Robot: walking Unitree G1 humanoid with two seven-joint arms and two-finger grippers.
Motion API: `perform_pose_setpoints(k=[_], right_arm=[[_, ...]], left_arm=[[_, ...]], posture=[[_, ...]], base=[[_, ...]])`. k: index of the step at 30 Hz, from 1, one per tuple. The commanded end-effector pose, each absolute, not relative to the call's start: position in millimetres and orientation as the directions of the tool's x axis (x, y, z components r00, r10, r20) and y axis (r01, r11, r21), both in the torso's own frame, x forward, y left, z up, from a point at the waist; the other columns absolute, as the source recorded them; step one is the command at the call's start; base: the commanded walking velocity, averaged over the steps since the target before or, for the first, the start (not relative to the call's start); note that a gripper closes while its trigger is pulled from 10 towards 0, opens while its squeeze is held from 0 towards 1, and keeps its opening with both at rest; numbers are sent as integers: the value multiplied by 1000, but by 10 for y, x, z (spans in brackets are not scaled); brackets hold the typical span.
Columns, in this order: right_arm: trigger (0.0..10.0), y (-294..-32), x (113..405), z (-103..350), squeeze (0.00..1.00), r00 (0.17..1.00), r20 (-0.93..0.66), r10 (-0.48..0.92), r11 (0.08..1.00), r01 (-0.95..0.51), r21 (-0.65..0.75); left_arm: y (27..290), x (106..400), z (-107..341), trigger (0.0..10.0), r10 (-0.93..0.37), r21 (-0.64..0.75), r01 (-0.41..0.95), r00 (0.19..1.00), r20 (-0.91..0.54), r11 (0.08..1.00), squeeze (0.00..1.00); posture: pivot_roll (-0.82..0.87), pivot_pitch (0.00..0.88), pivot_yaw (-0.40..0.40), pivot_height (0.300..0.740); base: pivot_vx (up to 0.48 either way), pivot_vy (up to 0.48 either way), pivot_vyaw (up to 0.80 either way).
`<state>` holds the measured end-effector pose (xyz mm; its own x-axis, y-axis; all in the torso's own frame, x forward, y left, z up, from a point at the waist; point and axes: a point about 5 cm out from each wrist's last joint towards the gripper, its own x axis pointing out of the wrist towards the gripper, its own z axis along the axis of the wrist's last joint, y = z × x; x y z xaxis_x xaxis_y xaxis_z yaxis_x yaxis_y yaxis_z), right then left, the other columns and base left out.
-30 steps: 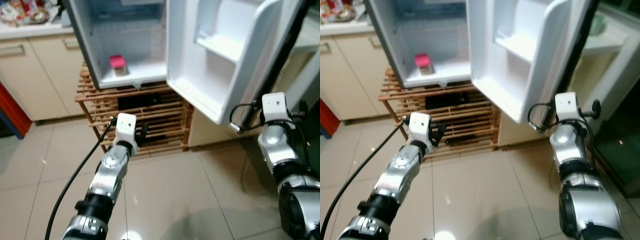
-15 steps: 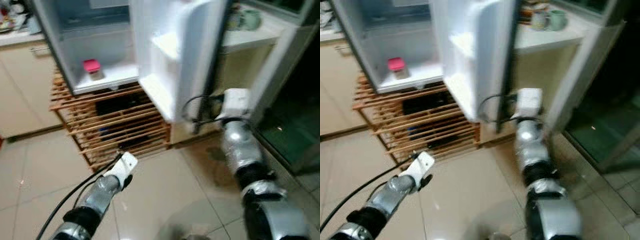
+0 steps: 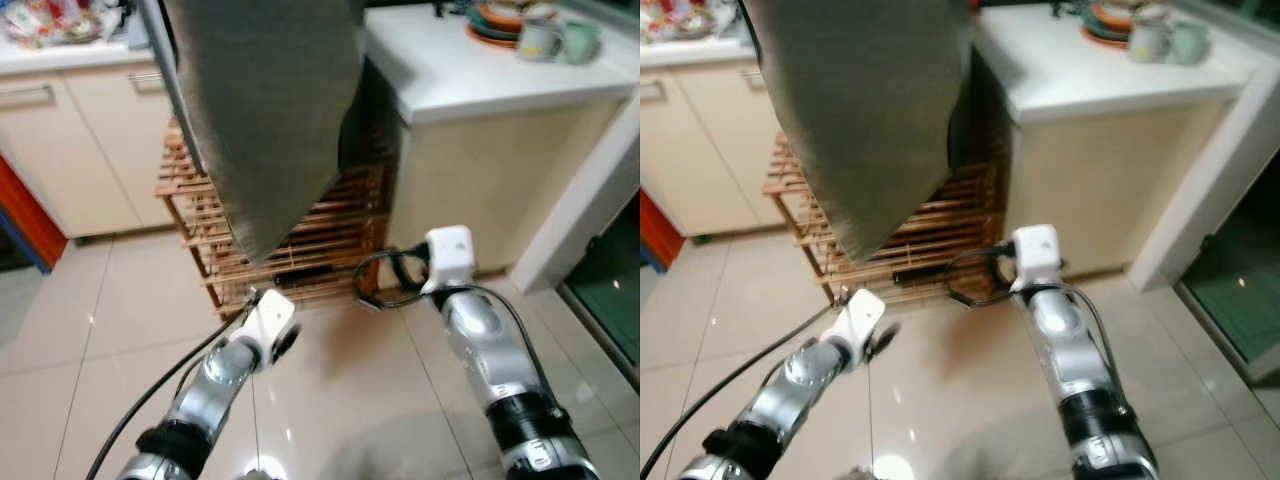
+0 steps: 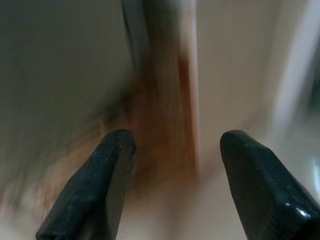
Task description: Restocking fridge
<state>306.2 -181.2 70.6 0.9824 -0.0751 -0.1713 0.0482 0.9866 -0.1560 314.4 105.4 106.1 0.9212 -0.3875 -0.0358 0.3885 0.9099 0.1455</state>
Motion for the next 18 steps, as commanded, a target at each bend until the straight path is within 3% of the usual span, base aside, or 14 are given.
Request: perform_pose_setpoints(k=[1, 2, 7, 10, 18], right_arm=[[10000, -1845, 3009, 666, 27, 980, -160, -117, 982, 90, -165], [10000, -1868, 2889, 586, 31, 978, -149, -146, 980, 122, -160], [10000, -1799, 2878, 706, 31, 990, -15, -139, 977, 135, -164], [10000, -1840, 2963, 734, 24, 985, 1, -171, 973, 169, -155], [10000, -1837, 2993, 756, 24, 986, 15, -169, 978, 169, -124]], left_arm=[[1111, 3160, 1165, 10000, -339, 81, 337, 941, 6, 938, 0], [1153, 3174, 1291, 10000, -282, 48, 280, 957, 60, 959, 0], [1228, 3098, 1213, 10000, -312, 58, 308, 948, 60, 949, 0], [1308, 3122, 1135, 10000, -238, 64, 239, 971, -27, 969, 0], [1350, 3234, 1133, 10000, -169, 82, 176, 982, -84, 981, 0]], posture=[[-92, 0, 18, 740], [-79, 0, 4, 740], [-78, 0, 7, 740], [-86, 0, 20, 740], [-104, 0, 34, 740]], base=[[0, 0, 0], [0, 0, 0], [0, 0, 0], [458, 0, 0], [458, 0, 0]])
